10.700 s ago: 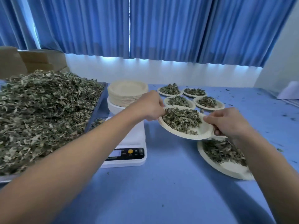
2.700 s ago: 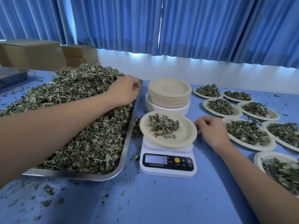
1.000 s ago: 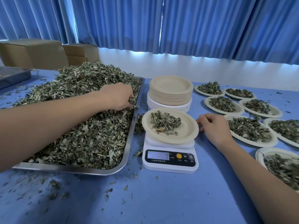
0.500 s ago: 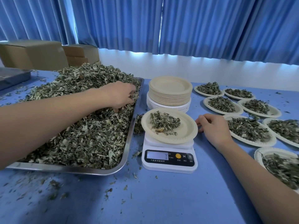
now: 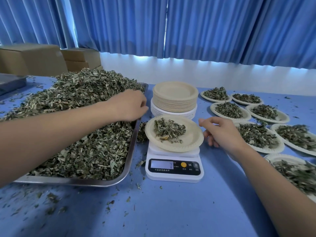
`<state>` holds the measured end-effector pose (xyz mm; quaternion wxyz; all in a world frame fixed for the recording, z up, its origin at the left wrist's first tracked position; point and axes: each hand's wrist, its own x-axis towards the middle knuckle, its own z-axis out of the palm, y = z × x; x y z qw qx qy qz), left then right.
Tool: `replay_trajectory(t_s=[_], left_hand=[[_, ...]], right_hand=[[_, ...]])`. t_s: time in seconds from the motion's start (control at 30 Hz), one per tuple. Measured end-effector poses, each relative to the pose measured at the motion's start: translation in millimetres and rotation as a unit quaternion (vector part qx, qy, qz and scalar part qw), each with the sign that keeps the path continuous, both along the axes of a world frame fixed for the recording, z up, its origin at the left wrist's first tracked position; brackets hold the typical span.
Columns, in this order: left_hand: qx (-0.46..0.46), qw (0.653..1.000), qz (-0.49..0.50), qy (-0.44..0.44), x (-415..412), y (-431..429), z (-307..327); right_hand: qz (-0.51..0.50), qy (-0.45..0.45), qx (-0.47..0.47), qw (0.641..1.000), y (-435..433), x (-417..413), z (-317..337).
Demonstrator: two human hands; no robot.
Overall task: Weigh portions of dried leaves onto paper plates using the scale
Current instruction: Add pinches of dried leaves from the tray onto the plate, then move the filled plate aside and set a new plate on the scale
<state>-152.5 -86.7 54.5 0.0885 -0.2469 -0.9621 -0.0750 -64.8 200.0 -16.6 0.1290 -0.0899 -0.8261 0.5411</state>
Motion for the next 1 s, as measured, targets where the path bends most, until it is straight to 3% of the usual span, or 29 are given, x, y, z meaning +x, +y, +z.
replay_trajectory(t_s=[0.13,0.23,0.4,0.57,0.8,1.0], left_hand=[[0.013,0.996,-0.017,-0.087,19.1,20.8,-13.5],[0.030,0.992,0.000,-0.123,26.3,32.0,-12.1],[0.243,0.945,0.022,-0.217,37.2,68.5,4.1],[0.314,0.903,-0.014,-0.294,52.6,146.4,9.5],[0.329,0.871,-0.023,-0.364,46.8,252.0,11.5],[0.332,0.867,0.005,-0.371,-8.3,318.5,25.6]], right_hand=[[0.049,-0.047,0.013,0.998,-9.4,9.9,7.0],[0.031,-0.052,-0.007,0.998,-7.1,15.6,17.2],[-0.011,-0.059,-0.038,0.997,27.3,37.3,39.1],[-0.106,-0.038,0.016,0.993,91.8,67.0,48.7],[-0.195,-0.040,0.038,0.979,178.4,84.9,65.6],[-0.216,-0.024,0.049,0.975,238.2,22.6,98.4]])
